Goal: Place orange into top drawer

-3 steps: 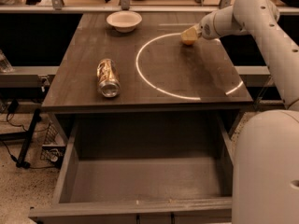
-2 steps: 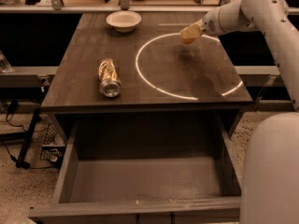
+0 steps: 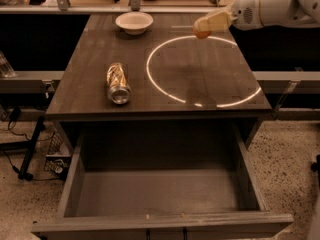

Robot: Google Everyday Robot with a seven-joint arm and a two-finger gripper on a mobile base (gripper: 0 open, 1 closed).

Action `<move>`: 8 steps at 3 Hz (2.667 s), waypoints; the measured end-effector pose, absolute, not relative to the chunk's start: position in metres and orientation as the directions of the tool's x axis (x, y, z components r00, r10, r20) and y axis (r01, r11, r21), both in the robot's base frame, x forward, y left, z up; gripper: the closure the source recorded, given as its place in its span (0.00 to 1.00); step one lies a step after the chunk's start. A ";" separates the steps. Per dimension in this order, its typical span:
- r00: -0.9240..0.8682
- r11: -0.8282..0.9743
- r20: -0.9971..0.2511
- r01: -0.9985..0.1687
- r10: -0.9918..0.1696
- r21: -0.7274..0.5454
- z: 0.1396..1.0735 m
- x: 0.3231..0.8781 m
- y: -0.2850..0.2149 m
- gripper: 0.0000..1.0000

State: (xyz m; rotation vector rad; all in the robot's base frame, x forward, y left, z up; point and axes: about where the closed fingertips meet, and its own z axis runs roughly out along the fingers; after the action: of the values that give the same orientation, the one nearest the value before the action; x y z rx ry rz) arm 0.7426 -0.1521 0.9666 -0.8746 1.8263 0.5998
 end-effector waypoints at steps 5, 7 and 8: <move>-0.234 0.336 -0.830 -0.940 -0.506 0.060 0.909 0.519 -0.127 1.00; -0.192 0.293 -0.776 -0.956 -0.601 0.010 0.887 0.491 -0.127 1.00; -0.147 0.259 -0.701 -0.964 -0.698 -0.055 0.855 0.467 -0.140 1.00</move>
Offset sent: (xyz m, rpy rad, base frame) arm -0.0305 0.0284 -0.0166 0.0715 0.0655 0.0801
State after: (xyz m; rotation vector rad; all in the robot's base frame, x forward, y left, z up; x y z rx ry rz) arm 0.4665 -0.1398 0.8549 -1.5040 1.9157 0.5544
